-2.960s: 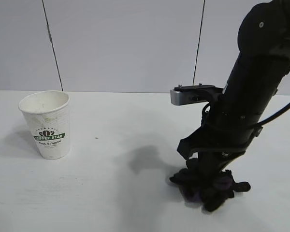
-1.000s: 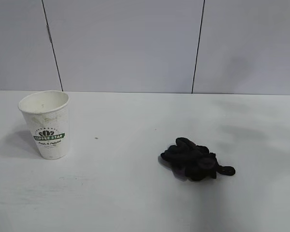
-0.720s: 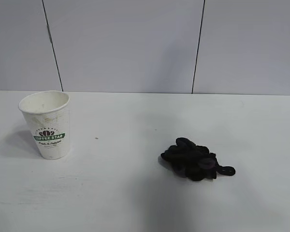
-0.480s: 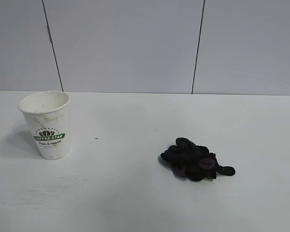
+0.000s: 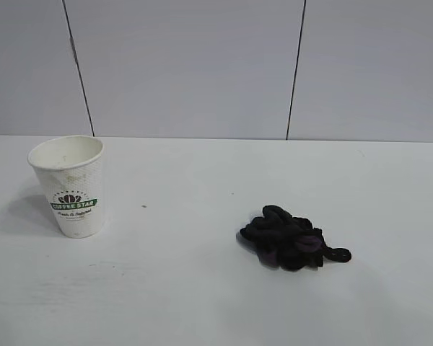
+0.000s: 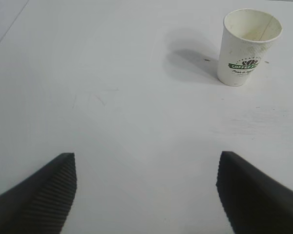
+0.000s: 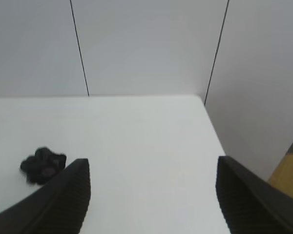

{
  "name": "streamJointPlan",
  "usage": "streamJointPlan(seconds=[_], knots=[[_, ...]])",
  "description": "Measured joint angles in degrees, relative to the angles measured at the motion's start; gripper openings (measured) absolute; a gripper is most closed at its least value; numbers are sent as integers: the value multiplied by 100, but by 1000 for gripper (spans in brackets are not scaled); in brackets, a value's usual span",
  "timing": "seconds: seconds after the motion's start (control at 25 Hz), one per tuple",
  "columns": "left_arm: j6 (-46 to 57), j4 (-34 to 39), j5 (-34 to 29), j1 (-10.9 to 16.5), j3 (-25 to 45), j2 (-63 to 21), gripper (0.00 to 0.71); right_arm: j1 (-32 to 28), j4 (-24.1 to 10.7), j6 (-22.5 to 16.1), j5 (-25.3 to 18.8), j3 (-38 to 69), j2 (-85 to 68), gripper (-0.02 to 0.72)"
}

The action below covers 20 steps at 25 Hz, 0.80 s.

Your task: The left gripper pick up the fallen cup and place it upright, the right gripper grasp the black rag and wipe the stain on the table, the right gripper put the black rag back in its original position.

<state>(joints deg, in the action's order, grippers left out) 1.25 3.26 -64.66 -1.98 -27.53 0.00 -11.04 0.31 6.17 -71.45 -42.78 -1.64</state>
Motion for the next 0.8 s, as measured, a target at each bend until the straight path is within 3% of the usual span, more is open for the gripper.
streamJointPlan(seconds=[0.28, 0.44, 0.8], knots=[[0, 0, 0, 0, 0, 0, 570, 406, 121, -163, 439, 1371, 19, 495], [0, 0, 0, 0, 0, 0, 570, 754, 122, -163, 806, 1572, 38, 495], [0, 0, 0, 0, 0, 0, 570, 1263, -31, -373, 869, 1597, 38, 495]])
